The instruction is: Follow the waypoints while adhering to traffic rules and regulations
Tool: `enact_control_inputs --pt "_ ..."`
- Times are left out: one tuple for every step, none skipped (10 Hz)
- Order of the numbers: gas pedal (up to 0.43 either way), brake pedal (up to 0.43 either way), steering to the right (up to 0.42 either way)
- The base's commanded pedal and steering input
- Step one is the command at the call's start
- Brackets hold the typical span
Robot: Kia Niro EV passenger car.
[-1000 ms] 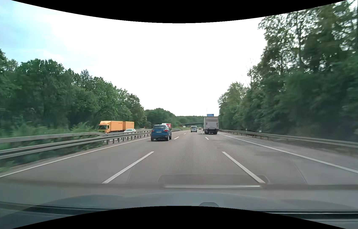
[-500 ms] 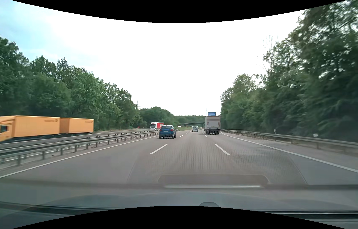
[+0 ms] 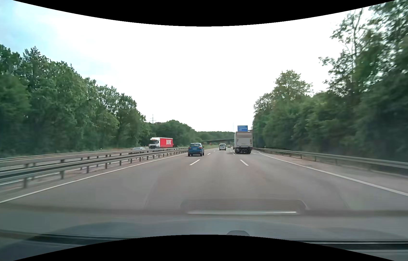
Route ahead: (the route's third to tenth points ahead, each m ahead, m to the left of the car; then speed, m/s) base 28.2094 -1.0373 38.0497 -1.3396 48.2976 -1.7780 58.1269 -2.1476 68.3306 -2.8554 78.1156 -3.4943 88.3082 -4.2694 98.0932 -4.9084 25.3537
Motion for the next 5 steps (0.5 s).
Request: enact_control_inputs --pt "0.248 0.000 0.002" --pt "0.248 0.000 0.002" --pt "0.248 0.000 0.002" --pt "0.248 0.000 0.002" --pt "0.248 0.000 0.002"
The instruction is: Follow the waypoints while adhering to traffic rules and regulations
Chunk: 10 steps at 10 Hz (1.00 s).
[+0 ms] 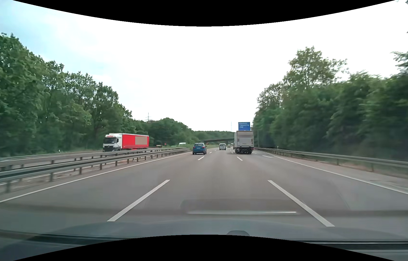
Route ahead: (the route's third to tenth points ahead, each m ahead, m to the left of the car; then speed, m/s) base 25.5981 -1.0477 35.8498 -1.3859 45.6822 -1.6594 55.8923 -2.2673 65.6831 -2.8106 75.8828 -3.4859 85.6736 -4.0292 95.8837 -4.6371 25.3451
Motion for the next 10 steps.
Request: enact_control_inputs --pt "0.248 0.000 0.002" --pt "0.248 0.000 0.002" --pt "0.248 0.000 0.002" --pt "0.248 0.000 0.002" --pt "0.248 0.000 0.002" --pt "0.248 0.000 0.003" --pt "0.248 0.000 0.002" --pt "0.248 0.000 0.003" --pt "0.248 0.000 0.003" --pt "0.248 0.000 0.002"
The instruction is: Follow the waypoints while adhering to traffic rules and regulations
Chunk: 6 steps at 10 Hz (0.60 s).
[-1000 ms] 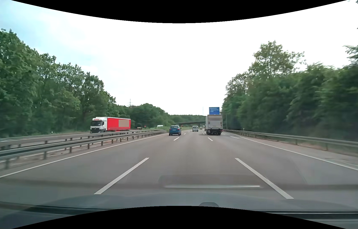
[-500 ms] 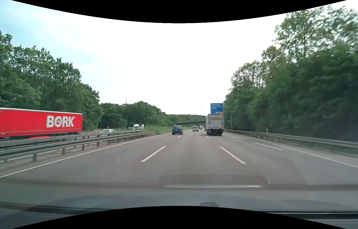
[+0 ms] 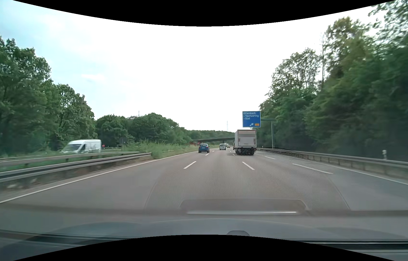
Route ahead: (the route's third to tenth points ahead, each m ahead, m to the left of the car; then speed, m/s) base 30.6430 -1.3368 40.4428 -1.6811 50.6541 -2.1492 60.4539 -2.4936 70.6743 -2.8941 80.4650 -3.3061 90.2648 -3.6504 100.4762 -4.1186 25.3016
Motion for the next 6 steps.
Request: enact_control_inputs --pt "0.248 0.000 0.001" --pt "0.260 0.000 0.001" --pt "0.260 0.000 0.001" --pt "0.260 0.000 0.001" --pt "0.260 0.000 0.001" --pt "0.260 0.000 0.001"
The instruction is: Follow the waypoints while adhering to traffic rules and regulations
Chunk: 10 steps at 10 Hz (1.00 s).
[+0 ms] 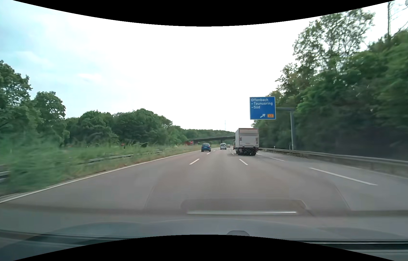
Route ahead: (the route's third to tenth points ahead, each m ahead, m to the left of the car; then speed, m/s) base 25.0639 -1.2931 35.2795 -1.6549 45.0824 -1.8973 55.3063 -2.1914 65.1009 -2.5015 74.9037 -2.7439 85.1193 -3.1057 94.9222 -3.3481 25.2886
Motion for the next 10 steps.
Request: enact_control_inputs --pt "0.260 0.000 0.001" --pt "0.260 0.000 0.001" --pt "0.260 0.000 0.001" --pt "0.260 0.000 0.001" --pt "0.260 0.000 0.001" --pt "0.260 0.000 0.001" --pt "0.260 0.000 0.001" --pt "0.268 0.000 0.001" --pt "0.268 0.000 0.001" --pt "0.268 0.000 0.001"
